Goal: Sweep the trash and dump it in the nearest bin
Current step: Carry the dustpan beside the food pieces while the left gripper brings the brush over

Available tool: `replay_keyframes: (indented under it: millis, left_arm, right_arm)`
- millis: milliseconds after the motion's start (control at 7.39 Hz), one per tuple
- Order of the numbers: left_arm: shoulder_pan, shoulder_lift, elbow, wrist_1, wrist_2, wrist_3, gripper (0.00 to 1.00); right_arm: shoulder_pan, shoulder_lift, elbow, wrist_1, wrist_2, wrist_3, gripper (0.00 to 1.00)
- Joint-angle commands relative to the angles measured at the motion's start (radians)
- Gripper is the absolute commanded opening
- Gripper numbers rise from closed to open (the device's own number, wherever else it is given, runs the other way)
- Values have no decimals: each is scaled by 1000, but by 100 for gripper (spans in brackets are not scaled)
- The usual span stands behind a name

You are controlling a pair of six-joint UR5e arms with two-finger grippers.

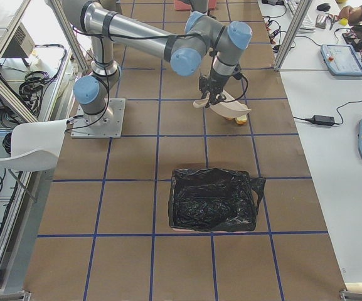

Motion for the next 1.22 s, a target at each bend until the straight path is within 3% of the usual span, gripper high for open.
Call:
replay_keyframes:
  millis: [0,271,406,1082]
  left_arm:
    - [-25,-157,189,-5,-20,-103,0]
    - [-27,-292,369,-5,-44,-151,0]
    - [-28,-356,449,-5,-46,-159,0]
    - [-83,-427,489,9,-47,-139,0]
  right_arm:
    - [-151,18,46,-59,5,-257,13]
    - [-183,78,139,-296,15,-452,13]
    - [-183,107,128,-338,17,-454,13]
    - [-147,179,131,-392,91,-443,14]
